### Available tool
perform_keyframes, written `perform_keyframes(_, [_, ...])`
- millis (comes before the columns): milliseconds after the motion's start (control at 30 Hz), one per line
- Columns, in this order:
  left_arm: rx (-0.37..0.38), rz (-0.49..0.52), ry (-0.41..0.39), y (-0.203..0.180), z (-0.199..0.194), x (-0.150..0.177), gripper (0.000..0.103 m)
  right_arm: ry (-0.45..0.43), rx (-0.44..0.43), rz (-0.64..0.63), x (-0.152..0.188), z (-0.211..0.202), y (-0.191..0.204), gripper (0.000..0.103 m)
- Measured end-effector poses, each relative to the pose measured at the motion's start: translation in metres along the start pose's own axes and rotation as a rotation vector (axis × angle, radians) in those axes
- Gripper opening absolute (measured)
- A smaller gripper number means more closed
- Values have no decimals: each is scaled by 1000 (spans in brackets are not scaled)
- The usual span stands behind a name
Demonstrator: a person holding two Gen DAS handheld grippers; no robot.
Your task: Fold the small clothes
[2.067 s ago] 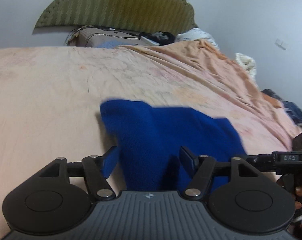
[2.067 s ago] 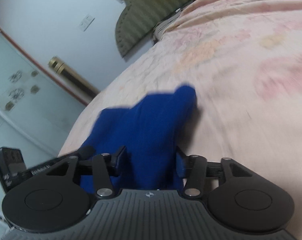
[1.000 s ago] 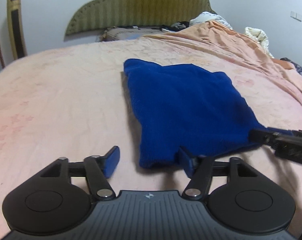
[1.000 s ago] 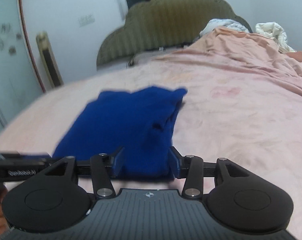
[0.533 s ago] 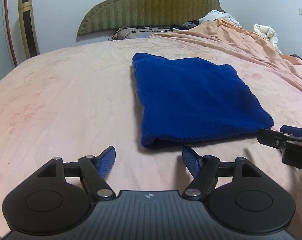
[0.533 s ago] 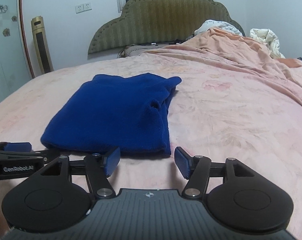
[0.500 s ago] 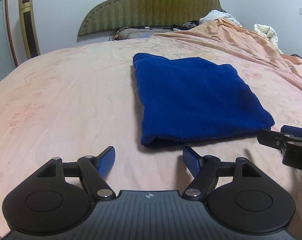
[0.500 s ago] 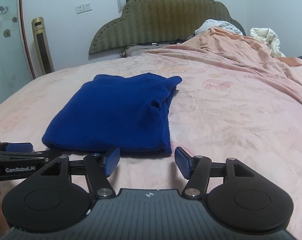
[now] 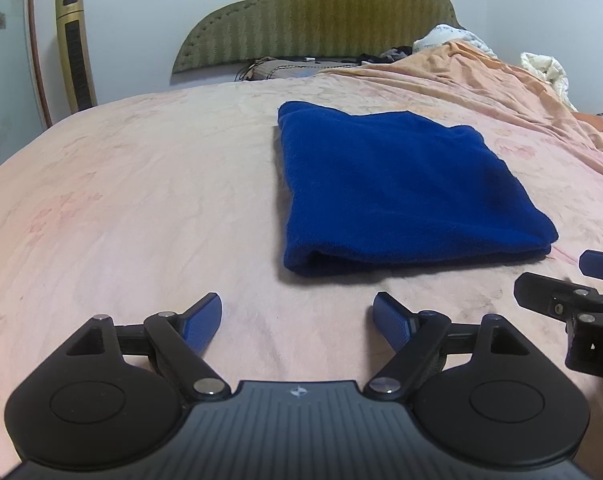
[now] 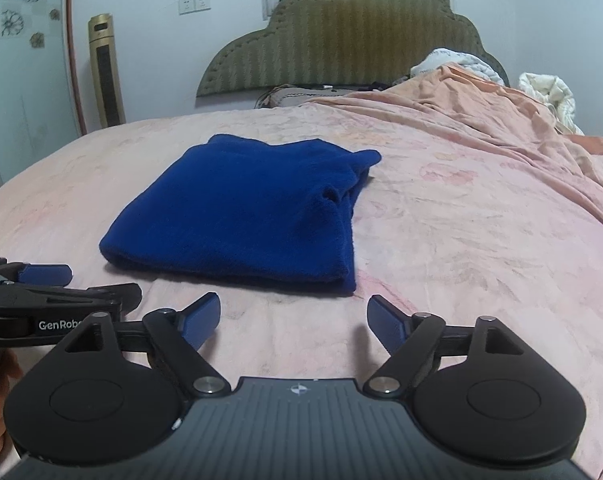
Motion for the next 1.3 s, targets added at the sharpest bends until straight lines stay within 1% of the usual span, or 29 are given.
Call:
perform_keyframes(267, [-13, 7, -25, -1, 0, 5, 84, 9, -22, 2, 3, 9, 3, 87])
perform_keyframes(433, [-4, -9, -14, 1, 1, 6, 95, 32, -26, 24, 11, 16, 0, 88])
perform_keyframes(667, [-3, -10, -14, 1, 1, 7, 96, 23, -31, 27, 14, 13, 0, 92])
perform_keyframes(733, [4, -10, -11, 1, 2, 7, 100, 23, -29, 25, 15, 13, 1, 93])
perform_keyframes(833, [5, -8, -8, 1, 3, 6, 101, 27, -23, 15, 16, 14, 3, 94])
perform_keyframes(933, [-5, -1, -3, 0, 4, 8, 101, 45, -15, -9, 17, 16, 5, 98])
perform_keyframes(1000, [-5, -2, -3, 0, 3, 8, 102, 49, -8, -21, 18, 16, 6, 99])
perform_keyframes(1133, [-5, -5, -1, 0, 4, 8, 102, 55, -8, -10, 20, 16, 4, 103])
perform_keyframes(1233, [-3, -12, -3, 1, 3, 9, 103, 50, 2, -10, 19, 16, 4, 102])
perform_keyframes(1300, [-3, -15, -3, 2, 3, 10, 103, 28, 13, -5, 16, 13, 2, 102])
Point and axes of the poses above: each gripper's, at about its wrist camera, not at the fingertips, and z roughly the way its jaws point, y to its left, x to its underside, the point moved 6 cm from there along z, roughly the way its jaws point, and after that the axes turned 10 degrees about -x, right-handed, at the moved point
